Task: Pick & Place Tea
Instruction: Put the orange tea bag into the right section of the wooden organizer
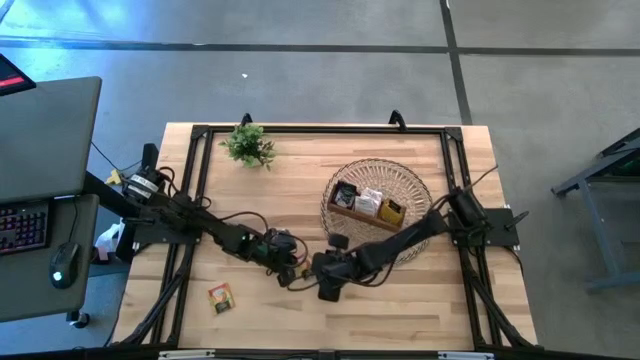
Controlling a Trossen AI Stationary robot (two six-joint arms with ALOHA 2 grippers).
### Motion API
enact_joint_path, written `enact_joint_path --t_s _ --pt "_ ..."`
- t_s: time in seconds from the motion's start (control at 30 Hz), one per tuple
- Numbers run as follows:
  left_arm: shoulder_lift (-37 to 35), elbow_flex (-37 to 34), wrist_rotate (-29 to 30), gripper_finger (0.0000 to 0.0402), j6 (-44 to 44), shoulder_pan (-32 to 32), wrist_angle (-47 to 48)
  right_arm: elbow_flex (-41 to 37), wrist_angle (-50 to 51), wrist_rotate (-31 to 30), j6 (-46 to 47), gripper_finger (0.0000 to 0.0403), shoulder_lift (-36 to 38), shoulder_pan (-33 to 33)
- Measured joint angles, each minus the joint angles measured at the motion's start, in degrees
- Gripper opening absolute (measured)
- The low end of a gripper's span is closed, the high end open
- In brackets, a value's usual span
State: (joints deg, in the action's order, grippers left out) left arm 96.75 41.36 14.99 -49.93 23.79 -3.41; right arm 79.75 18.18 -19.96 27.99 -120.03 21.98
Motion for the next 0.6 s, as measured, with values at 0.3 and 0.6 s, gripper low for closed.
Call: enact_joint_path --t_s 0.3,0.6 --pt "0.0 0.0 0.4 0.0044 -2.5 0.0 -1.7 0.0 -0.3 -5.7 16.9 0.0094 0.0 1.3" --pt "0.0 0.0 1.6 0.0044 -4.4 0.0 -0.7 0.0 0.9 1.0 51.3 0.0094 0.0 0.9"
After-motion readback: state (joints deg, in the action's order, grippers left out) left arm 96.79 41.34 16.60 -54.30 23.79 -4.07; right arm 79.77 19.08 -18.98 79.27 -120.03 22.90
